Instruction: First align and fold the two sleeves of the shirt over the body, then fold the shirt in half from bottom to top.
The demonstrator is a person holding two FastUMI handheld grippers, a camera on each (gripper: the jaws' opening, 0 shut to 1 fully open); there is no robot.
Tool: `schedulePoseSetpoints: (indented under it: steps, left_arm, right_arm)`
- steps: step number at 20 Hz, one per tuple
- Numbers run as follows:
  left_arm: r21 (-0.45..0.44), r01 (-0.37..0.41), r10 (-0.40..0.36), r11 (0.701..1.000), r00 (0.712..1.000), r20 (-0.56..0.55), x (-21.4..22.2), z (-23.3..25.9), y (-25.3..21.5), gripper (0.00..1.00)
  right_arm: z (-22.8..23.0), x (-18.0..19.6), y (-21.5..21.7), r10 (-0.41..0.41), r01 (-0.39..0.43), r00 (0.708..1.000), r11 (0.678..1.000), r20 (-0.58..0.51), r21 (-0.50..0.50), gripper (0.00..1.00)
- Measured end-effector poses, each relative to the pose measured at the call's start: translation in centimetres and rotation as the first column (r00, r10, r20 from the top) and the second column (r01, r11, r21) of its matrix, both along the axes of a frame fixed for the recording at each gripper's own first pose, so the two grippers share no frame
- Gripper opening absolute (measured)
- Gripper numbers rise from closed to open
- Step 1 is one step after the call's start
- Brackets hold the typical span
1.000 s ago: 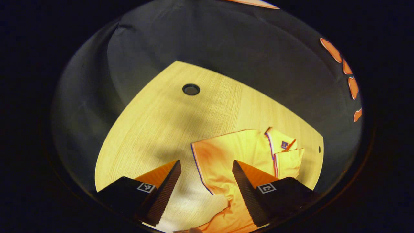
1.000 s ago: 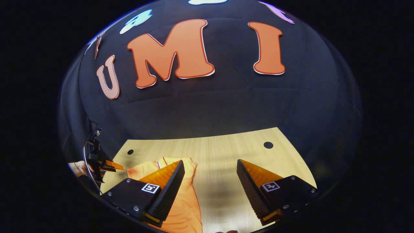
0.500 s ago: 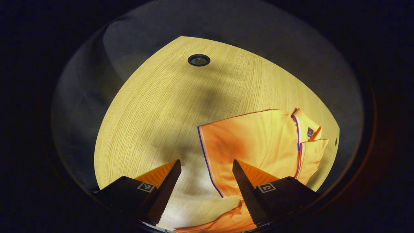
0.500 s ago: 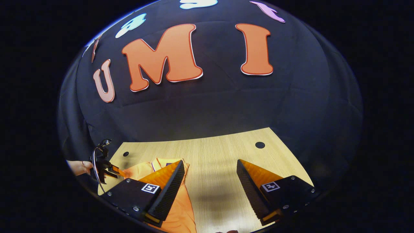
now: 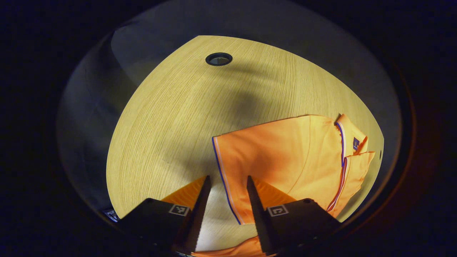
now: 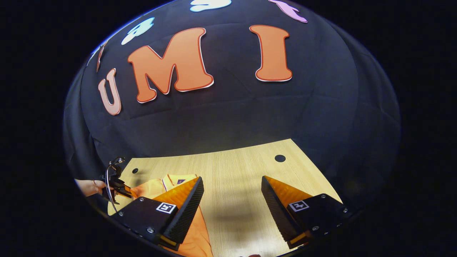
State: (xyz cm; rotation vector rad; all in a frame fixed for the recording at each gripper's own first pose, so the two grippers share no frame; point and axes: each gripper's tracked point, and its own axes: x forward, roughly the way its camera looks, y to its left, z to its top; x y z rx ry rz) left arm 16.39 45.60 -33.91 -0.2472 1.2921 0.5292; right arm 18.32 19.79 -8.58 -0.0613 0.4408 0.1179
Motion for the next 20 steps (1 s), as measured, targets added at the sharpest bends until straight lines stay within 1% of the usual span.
schedulePoseSetpoints:
  steps: [2, 3, 4, 6, 8, 10, 12, 14, 17, 20]
  left_arm:
    - [-0.034, 0.049, -0.049, 0.998, 0.999, 0.008, 0.2, 0.3, -0.7, 0.36]
    - [-0.052, 0.055, -0.055, 0.997, 0.998, 0.013, 0.3, 0.2, -1.0, 0.14]
    - [-0.056, 0.055, -0.054, 0.997, 0.998, 0.027, 0.4, 0.3, -1.1, 0.09]
    - [0.004, 0.082, -0.082, 0.997, 0.995, 0.053, 0.6, 1.4, -0.1, 0.09]
    - [0.042, 0.143, -0.146, 0.989, 0.985, 0.088, 1.6, 3.6, -0.4, 0.09]
    - [0.081, 0.222, -0.229, 0.972, 0.969, 0.088, 2.1, 5.5, -1.3, 0.09]
    - [0.111, 0.280, -0.291, 0.954, 0.952, 0.098, 2.8, 7.2, -2.7, 0.08]
    - [0.110, 0.326, -0.339, 0.939, 0.933, 0.124, 3.5, 8.3, -5.2, 0.09]
    - [0.095, 0.397, -0.406, 0.913, 0.904, 0.130, 3.7, 9.1, -8.9, 0.09]
    - [0.080, 0.442, -0.449, 0.893, 0.881, 0.150, 4.4, 10.0, -12.1, 0.09]
  right_arm:
    - [-0.2, -0.2, 0.1, 0.001, -0.001, 1.000, 1.000, -0.008, 0.001, 0.99]
    - [-0.2, -0.2, 0.0, -0.001, 0.001, 1.000, 1.000, -0.004, -0.004, 0.99]
    - [-0.1, -0.2, -0.1, -0.005, 0.005, 1.000, 1.000, -0.002, -0.011, 0.99]
    - [0.2, -0.3, -0.3, -0.011, 0.011, 1.000, 1.000, 0.016, -0.015, 0.99]
    - [0.3, -0.5, -0.2, -0.013, 0.013, 1.000, 1.000, 0.020, -0.007, 0.99]
    - [0.6, -0.7, 0.2, -0.009, 0.008, 1.000, 1.000, 0.020, 0.008, 0.99]
    - [0.8, -0.7, 0.2, -0.010, 0.009, 0.999, 1.000, 0.030, 0.011, 0.99]
    - [1.1, -0.9, 0.2, -0.013, 0.013, 0.999, 1.000, 0.041, 0.007, 0.99]
    - [1.4, -1.4, 0.4, -0.006, 0.005, 0.999, 1.000, 0.043, 0.017, 0.99]
    - [1.6, -1.8, 0.2, -0.003, 0.003, 0.999, 1.000, 0.048, 0.016, 0.99]
